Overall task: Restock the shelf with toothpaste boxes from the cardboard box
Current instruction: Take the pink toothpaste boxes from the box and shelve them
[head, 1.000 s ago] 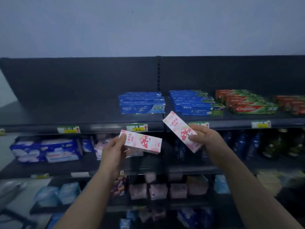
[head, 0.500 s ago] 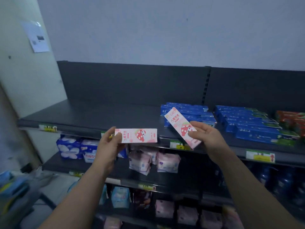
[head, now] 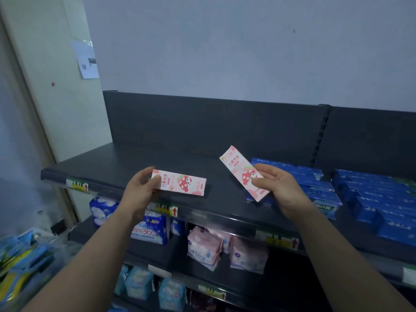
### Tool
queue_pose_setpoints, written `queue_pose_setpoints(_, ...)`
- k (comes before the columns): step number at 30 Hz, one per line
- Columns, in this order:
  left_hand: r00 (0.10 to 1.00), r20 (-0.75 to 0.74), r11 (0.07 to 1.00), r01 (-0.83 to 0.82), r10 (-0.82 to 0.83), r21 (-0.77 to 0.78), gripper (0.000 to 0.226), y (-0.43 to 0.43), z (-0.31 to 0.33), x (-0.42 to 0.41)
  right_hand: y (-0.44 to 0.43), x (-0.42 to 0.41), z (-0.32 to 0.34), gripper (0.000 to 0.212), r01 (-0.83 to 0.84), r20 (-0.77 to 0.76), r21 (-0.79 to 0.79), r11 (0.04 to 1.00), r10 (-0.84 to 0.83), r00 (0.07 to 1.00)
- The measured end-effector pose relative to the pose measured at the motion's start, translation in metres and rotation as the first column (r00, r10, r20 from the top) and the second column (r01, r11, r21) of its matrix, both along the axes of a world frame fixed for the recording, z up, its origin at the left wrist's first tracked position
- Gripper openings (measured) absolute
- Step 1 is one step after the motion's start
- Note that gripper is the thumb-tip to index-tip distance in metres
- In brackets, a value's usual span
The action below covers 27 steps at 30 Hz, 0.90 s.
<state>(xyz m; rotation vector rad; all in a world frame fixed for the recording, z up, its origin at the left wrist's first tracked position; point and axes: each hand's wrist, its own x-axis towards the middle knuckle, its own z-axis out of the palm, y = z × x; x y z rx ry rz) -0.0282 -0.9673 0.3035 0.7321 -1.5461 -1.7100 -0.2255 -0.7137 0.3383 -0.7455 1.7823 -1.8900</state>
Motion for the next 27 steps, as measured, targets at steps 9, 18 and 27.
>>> queue_pose_setpoints(9,0.993,0.064,0.994,0.102,-0.099,-0.038,0.037,-0.069,0.003,-0.060,-0.057,-0.029,0.006,0.047,0.026,-0.029,0.056,0.998,-0.025,0.999)
queue_pose_setpoints(18,0.950,0.170,0.958,0.278,-0.263,-0.072,0.039,-0.153,0.007,-0.136,-0.129,-0.060,0.010,0.049,0.147,-0.021,0.105,0.983,-0.146,0.989)
queue_pose_setpoints(27,0.910,0.359,0.910,0.315,-0.208,-0.271,0.038,-0.197,0.006,-0.200,-0.163,-0.077,0.006,0.049,0.282,-0.004,0.101,0.954,-0.283,0.959)
